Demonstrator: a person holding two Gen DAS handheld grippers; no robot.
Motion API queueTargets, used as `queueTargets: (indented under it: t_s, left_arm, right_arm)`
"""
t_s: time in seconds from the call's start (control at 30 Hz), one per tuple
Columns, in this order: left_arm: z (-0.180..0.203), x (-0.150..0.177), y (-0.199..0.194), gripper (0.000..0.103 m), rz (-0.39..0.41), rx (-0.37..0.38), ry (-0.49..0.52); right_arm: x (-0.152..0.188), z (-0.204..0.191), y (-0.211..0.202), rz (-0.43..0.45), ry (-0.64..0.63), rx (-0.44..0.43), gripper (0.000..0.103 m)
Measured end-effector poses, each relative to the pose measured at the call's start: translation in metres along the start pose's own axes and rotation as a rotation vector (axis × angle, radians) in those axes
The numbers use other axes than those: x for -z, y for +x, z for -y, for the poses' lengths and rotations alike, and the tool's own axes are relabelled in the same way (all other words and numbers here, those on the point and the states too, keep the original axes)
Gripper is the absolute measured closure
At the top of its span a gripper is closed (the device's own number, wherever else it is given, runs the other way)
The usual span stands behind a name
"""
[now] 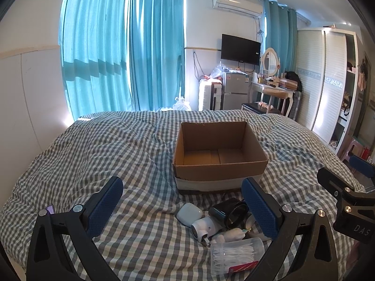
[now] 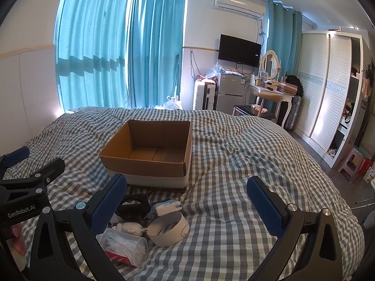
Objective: Organize objects
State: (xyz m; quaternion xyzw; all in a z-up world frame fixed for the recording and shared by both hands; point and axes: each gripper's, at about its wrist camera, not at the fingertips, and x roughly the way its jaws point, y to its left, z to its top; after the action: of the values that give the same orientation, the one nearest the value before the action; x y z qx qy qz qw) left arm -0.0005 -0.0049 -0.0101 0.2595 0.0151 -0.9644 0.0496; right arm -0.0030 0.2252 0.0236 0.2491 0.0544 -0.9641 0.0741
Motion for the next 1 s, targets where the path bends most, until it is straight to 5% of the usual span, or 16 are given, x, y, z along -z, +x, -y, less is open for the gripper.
queueTargets:
  t_s: [1.0]
  left_arm:
    - [0.0009, 0.0, -0.0016, 0.0, 0.0, -0.002, 0.008]
  right_arm:
    - [-0.0004, -0.0038, -0.0037, -0.001, -0.012, -0.026, 0.0]
